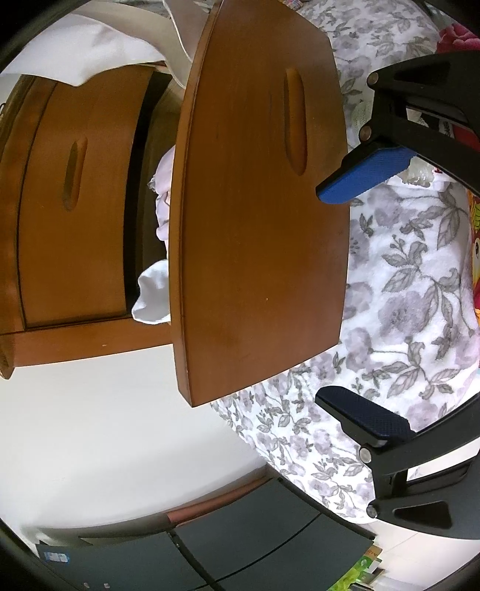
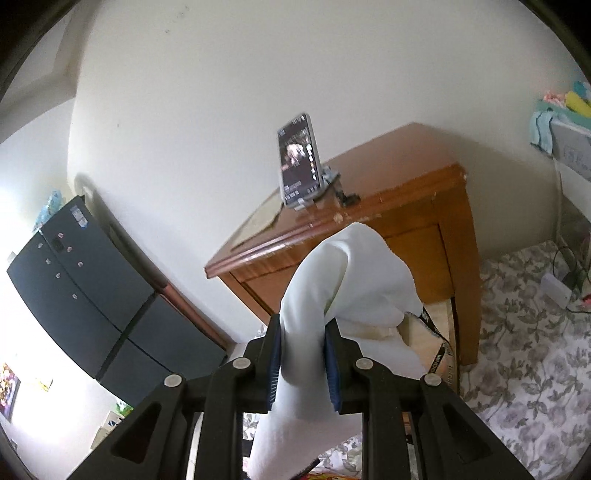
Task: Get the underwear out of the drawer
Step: 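Lift the white cloth up out of the drawer with the right tool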
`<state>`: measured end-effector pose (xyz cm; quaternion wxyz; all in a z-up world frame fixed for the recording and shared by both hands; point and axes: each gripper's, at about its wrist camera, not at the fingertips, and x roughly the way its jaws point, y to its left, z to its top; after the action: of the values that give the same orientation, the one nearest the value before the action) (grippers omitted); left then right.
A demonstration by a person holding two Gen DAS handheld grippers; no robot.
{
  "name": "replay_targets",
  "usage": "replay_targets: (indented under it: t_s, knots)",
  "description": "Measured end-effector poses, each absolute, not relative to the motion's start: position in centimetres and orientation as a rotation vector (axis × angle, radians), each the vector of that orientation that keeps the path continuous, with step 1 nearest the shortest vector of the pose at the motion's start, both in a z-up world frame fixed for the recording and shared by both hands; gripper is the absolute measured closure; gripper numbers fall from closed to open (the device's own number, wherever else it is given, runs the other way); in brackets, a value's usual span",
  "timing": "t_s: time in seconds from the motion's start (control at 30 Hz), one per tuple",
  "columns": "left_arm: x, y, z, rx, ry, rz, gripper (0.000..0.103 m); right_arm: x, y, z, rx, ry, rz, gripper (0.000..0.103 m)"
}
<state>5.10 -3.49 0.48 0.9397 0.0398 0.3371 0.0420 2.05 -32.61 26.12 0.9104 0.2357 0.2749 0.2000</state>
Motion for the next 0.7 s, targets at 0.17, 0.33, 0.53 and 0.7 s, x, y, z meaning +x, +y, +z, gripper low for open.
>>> replay_targets:
  t_s: [0.17,0.33,0.53,0.7]
  knots:
    - [5.0,-3.6,0.6,0.085,0.683,0.085,0.004,-0.5,-33.5,27.8,0.467,0.527,0.415,0.08]
    - [4.5,-3.3,0.9,0.071,0.66,0.088,0.004,-3.3,-33.9,29.5,0.444,0.48,0.421,0.08]
    - [4.1,-3.1,1.3,0.062,0.63,0.075,0.004,-5.9,-34.1,30.4,0.406,0.464,0.411,0.08]
    - [3.9,-3.1,1.5,0.055,0.617,0.061,0.004,-6.7,-34.2,28.6,0.397,0.512,0.389,0.08]
